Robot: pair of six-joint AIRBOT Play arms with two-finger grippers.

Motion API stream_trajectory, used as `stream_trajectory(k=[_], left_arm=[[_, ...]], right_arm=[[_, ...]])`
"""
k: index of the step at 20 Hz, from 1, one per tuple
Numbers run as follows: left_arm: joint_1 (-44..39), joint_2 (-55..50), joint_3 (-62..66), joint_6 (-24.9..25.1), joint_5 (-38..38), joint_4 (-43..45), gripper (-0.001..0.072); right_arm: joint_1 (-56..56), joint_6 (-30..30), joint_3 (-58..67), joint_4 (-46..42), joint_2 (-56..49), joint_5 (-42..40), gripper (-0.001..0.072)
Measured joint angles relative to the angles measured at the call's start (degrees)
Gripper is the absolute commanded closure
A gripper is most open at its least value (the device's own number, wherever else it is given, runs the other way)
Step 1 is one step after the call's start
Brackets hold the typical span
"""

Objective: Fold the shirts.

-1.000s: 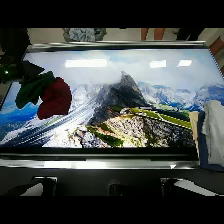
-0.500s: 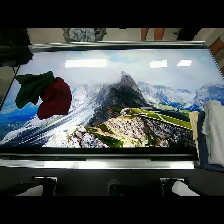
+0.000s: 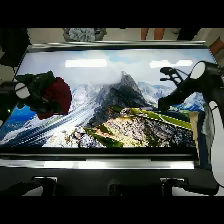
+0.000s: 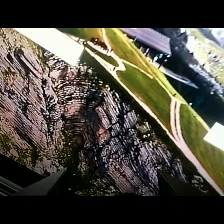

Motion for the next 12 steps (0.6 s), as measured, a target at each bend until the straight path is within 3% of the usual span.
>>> stream_trajectory(k=[12], left_arm=[[-0.15,2.99,-6.88,-1.6,4.74,-1.07,0.0102]], right_arm=[[2.08,1.97,-3.67,0.24,-0.55,-0.94,0.0083]])
